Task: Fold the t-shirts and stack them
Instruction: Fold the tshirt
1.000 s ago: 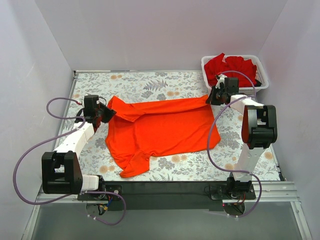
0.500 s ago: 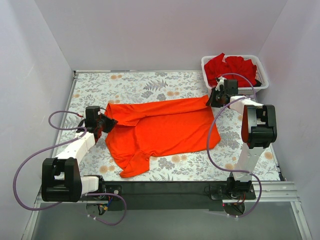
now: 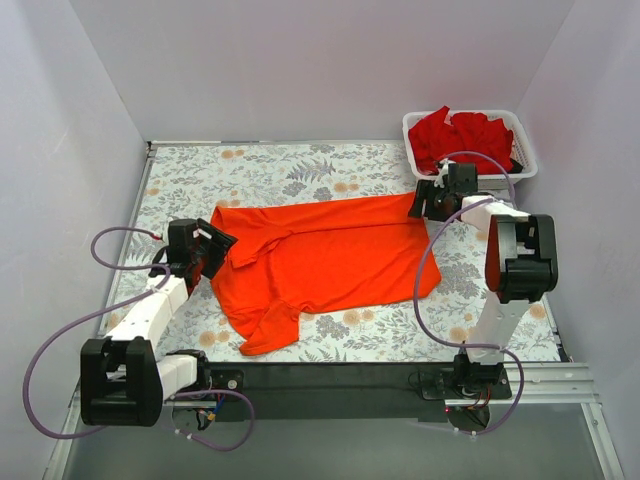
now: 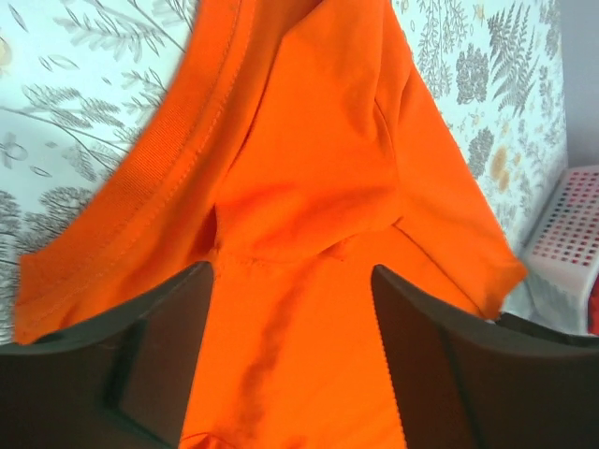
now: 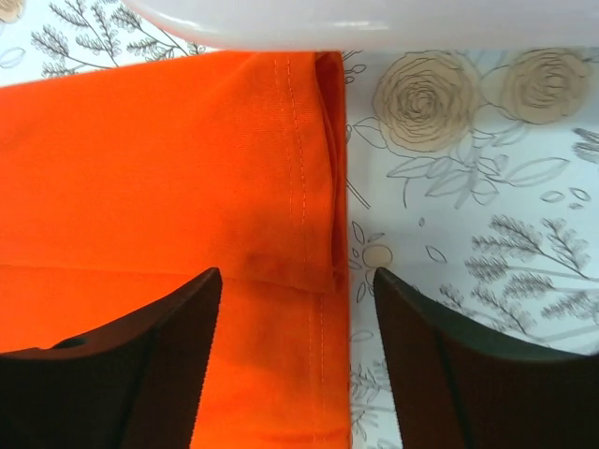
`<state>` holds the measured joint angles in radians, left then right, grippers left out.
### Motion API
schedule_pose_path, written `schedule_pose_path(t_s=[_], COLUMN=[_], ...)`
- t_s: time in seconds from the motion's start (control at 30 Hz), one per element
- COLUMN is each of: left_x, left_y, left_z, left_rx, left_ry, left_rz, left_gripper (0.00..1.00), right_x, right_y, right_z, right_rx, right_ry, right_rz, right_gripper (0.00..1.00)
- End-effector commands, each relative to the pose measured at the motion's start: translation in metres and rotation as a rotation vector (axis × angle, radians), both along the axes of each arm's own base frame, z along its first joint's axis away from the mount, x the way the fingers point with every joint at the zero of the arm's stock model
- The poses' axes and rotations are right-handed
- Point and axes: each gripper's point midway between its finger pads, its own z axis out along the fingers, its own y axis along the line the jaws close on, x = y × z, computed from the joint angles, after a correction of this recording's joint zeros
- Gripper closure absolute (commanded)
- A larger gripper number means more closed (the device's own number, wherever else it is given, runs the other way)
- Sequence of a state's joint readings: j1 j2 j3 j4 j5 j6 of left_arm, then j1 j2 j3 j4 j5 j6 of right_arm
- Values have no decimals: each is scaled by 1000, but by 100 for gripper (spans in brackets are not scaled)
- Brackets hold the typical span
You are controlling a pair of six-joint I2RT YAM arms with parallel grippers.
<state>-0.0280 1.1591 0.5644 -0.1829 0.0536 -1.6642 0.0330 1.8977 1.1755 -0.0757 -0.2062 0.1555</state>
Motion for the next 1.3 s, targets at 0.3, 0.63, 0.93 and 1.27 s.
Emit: schedule_pose_path(t_s=[0.3, 0.63, 0.93, 1.27], left_x=[50, 139, 157, 156], left_y=[63, 47, 46, 73], left_z=[49, 31, -3, -26], left_rx=[318, 242, 214, 235], left_ry=[-99, -101, -27, -12], left_rz=[24, -135, -143, -88], left_gripper=[25, 34, 42, 92], right_x=[-1, 19, 32, 32], right_y=[34, 58, 57, 24], right_z=[89, 73, 45, -6], right_rx=[-51, -1, -20, -23], right_ry=[-196, -166, -125, -33], right_rz=[84, 140, 142, 61], right_gripper=[27, 35, 36, 39])
